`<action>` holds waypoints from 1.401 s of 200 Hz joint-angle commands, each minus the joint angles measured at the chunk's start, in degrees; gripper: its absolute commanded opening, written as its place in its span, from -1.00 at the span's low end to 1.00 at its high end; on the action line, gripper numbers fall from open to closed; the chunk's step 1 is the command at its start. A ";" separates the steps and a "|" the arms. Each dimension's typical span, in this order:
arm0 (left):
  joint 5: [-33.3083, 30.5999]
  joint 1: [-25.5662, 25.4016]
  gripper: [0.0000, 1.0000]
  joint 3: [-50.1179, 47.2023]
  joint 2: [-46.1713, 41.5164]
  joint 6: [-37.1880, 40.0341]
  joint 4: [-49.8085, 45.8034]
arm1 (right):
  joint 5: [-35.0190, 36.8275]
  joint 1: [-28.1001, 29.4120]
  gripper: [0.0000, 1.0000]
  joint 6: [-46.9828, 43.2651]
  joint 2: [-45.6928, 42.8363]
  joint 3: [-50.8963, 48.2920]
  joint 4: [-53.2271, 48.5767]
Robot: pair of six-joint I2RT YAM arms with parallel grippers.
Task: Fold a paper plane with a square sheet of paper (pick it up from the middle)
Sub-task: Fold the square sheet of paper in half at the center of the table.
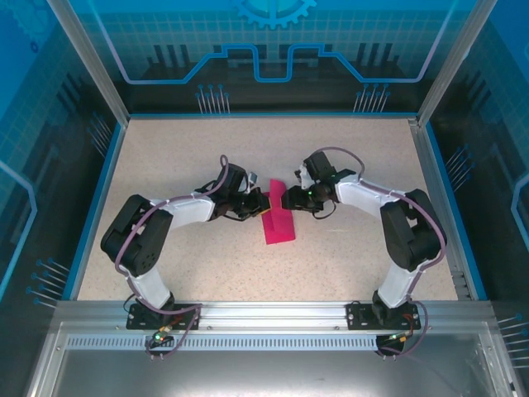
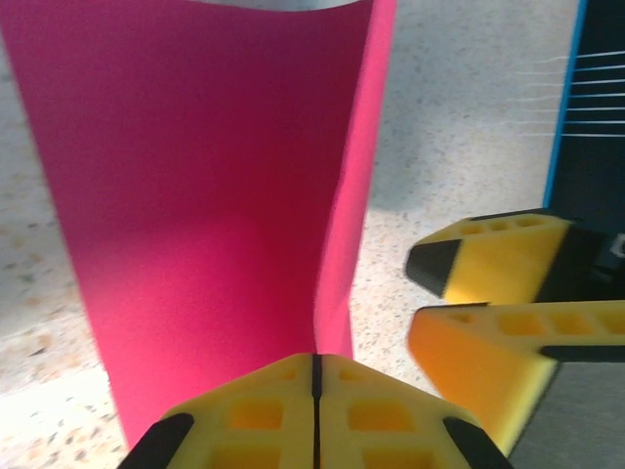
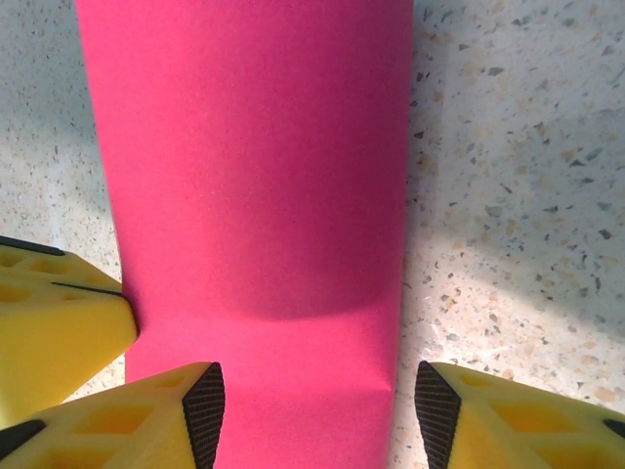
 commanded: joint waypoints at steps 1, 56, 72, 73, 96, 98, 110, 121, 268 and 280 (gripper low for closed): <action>3.48 -0.39 -0.84 -1.51 -0.47 -1.57 5.87 | -4.72 -2.35 0.15 1.92 -2.67 -2.48 4.34; 4.65 -0.51 -0.85 -0.60 -1.66 -2.73 5.36 | -8.01 -5.98 0.15 6.31 -6.63 -7.67 9.86; 4.65 -0.51 -0.85 -1.01 -2.64 -2.72 5.23 | -4.79 -6.03 0.13 5.87 -7.07 -7.80 7.17; 4.62 -0.51 -0.85 -1.02 -2.65 -2.72 5.23 | -4.52 -6.03 0.12 5.87 -7.13 -7.80 7.00; 5.20 -1.13 -0.86 -0.86 -2.42 -4.36 6.79 | 0.82 -5.88 -0.01 5.79 -6.30 -7.91 2.78; 5.27 -1.23 -0.86 -0.81 -2.30 -4.49 6.92 | 1.10 -5.81 -0.02 5.78 -6.20 -7.96 2.64; 5.43 -2.02 -0.87 -0.06 -1.61 -5.35 7.72 | 2.12 -5.46 -0.12 5.95 -5.51 -8.21 2.03; 5.21 -2.86 -0.88 0.84 -1.03 -5.70 7.95 | 2.18 -5.05 -0.20 5.96 -4.94 -8.24 1.64; -0.30 -4.90 -0.89 2.31 1.03 -7.52 5.01 | 5.28 -2.83 -0.21 5.43 -6.09 -9.48 -0.15; -1.32 -4.85 -0.89 1.93 -0.54 -6.00 2.45 | 4.38 -2.77 -0.19 5.49 -6.46 -9.63 0.80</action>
